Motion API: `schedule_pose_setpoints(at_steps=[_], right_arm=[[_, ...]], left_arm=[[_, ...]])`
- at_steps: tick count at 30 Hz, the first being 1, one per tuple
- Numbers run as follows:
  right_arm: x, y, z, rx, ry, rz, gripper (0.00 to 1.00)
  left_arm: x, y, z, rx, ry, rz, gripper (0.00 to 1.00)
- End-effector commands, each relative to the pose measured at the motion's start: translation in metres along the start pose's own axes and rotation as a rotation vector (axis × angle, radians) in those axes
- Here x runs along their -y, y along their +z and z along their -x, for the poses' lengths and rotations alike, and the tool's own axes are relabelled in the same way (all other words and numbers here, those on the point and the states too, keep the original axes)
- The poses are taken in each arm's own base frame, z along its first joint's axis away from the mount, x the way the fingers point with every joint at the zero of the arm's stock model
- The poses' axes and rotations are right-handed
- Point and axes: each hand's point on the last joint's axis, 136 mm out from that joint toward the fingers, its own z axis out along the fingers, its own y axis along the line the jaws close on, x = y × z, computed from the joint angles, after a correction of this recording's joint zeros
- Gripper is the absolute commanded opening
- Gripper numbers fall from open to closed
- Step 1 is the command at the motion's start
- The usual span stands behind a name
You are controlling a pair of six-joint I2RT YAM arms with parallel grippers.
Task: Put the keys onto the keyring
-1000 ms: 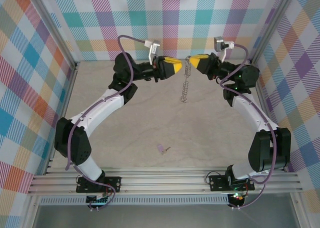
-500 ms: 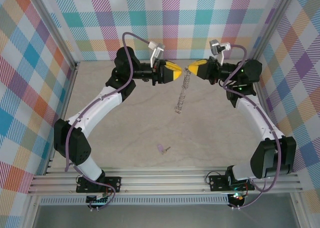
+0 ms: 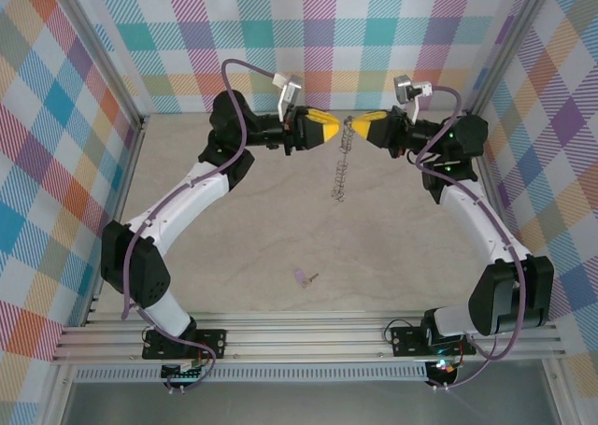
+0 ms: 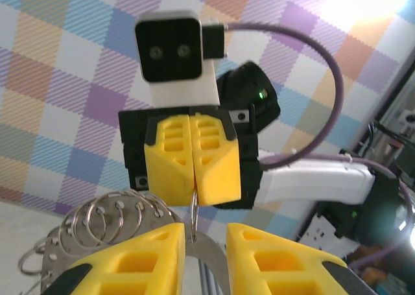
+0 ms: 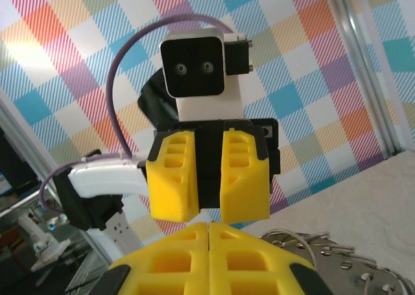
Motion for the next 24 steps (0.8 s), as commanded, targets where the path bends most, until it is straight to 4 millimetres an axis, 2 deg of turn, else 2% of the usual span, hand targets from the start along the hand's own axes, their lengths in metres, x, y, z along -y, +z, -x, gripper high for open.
schedule_pose_setpoints(at_steps=[1,8,24], right_arm=[[0.0,-0.003,0.018,0.115,-0.049,-0.013,0.0],[0.012,-0.009,0.029,0.232,-0.028,-0.049,0.0],[0.018,-0.011,0.031,0.274,-0.006,-0.048,0.0]], left_arm=[[-0.009,-0.007,0.026,0.176,-0.034,0.014,0.25],[-0.018,-0.009,0.036,0.289,-0.117,-0.025,0.27],[-0.015,0.009,0.027,0.262,-0.17,-0.083,0.27]])
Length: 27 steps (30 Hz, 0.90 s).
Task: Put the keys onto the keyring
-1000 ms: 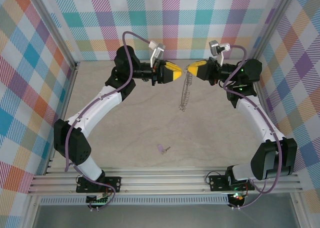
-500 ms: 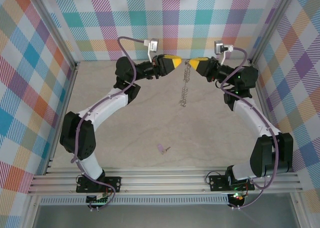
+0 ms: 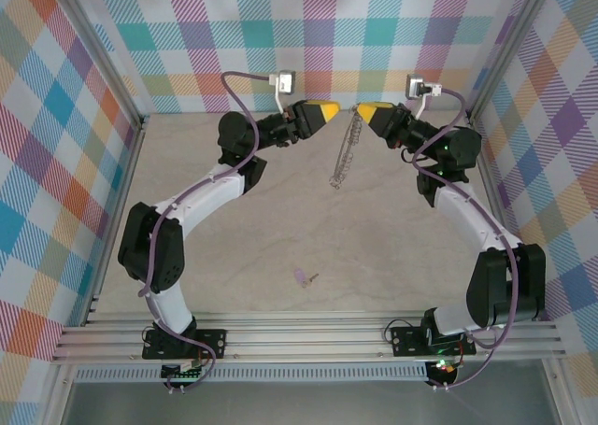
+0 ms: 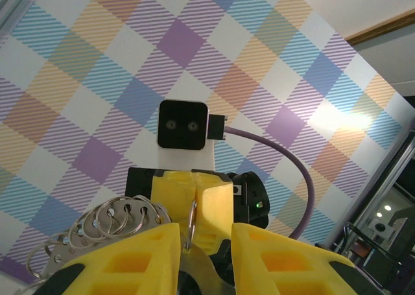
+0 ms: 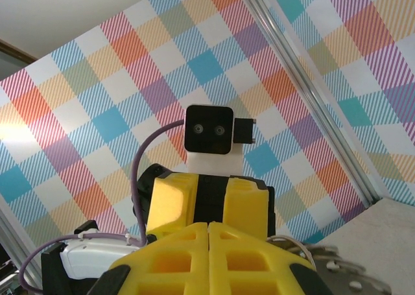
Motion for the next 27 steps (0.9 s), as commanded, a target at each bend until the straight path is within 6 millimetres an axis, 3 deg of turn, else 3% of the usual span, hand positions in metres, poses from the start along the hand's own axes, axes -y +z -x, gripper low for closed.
schedule_pose_setpoints(at_steps=[1,13,27], right_arm=[[-0.009,-0.002,0.009,0.041,-0.048,0.026,0.0],[-0.006,-0.002,0.006,0.039,-0.032,0.029,0.0],[-0.006,-0.003,0.006,0.042,-0.03,0.031,0.0]], left_arm=[[0.015,0.008,0.005,0.002,0.038,-0.054,0.27],[0.018,0.018,-0.001,-0.033,0.047,-0.068,0.29],[0.007,0.02,-0.006,-0.035,0.035,-0.046,0.31]])
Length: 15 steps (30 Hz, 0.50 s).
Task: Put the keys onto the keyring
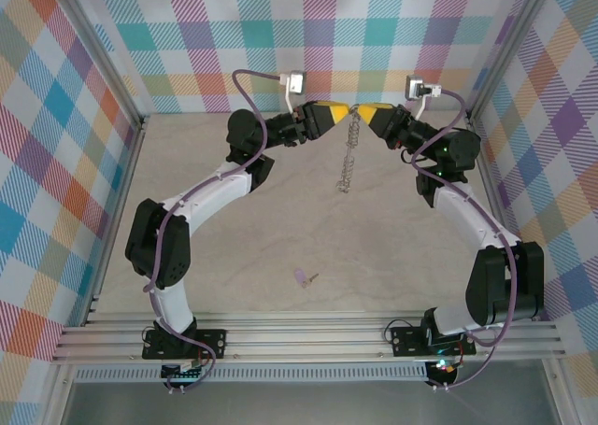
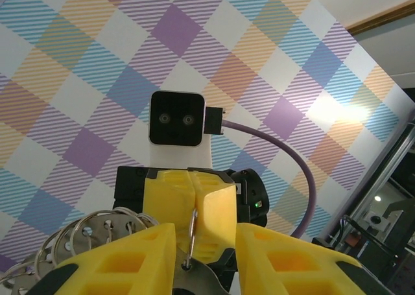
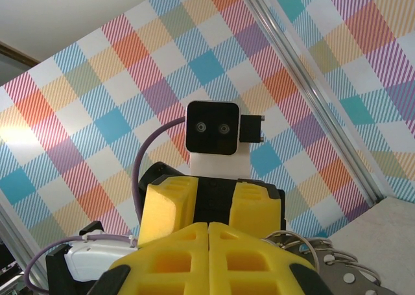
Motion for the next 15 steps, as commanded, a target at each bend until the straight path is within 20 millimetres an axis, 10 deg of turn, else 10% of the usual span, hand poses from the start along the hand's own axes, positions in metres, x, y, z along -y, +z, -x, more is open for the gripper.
schedule_pose_setpoints(at_steps=[1,15], right_arm=[[-0.0077,-0.0018,0.0079,0.038,-0.046,0.023,0.0],[-0.0061,-0.0022,0.0071,0.04,-0.042,0.019,0.0]], left_arm=[[0.0096,0.0047,0.0024,-0.001,0.049,-0.022,0.32],[0.0118,0.0124,-0.0057,-0.034,0.047,-0.036,0.35]])
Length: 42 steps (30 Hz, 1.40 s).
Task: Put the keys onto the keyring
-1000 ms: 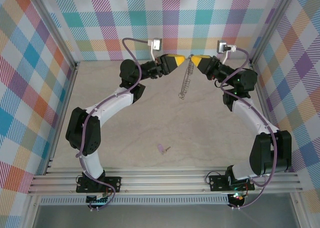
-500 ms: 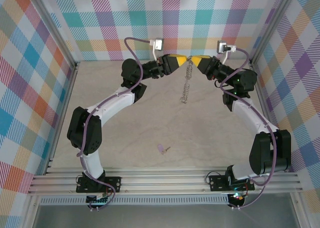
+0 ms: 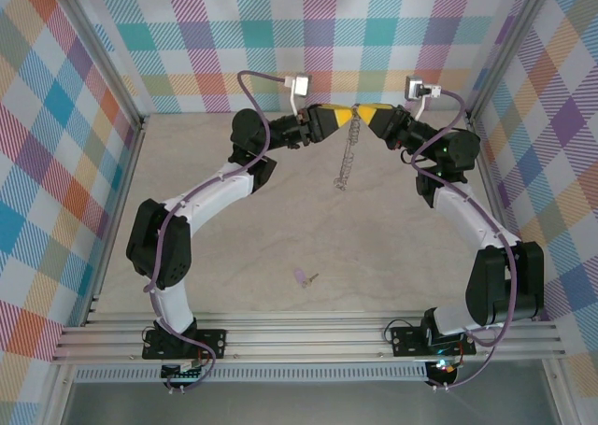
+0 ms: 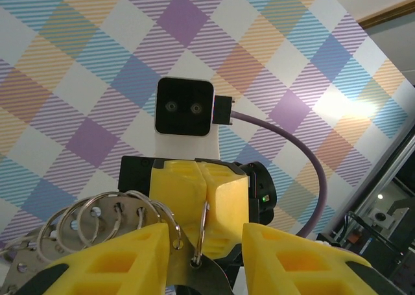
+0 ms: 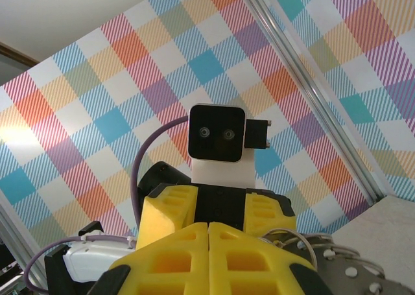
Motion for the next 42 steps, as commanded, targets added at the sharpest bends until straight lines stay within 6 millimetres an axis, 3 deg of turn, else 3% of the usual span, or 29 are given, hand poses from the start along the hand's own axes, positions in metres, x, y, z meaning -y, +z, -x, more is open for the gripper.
schedule_pose_setpoints(at_steps=[1,15,23,42], right_arm=[[-0.007,-0.002,0.008,0.04,-0.045,0.021,0.0],[-0.007,-0.003,0.007,0.043,-0.047,0.016,0.0],[-0.005,-0.004,0.009,0.055,-0.049,0.003,0.0],[-0.007,-0.009,0.01,0.059,-0.053,-0.006,0.0]], left_arm=[[0.016,0.007,0.004,-0.01,0.062,-0.048,0.34],[0.017,0.007,0.002,-0.016,0.066,-0.049,0.22],[0.013,0.005,-0.004,-0.027,0.058,-0.029,0.35],[0.011,-0.007,0.008,0.074,0.111,0.06,0.38]])
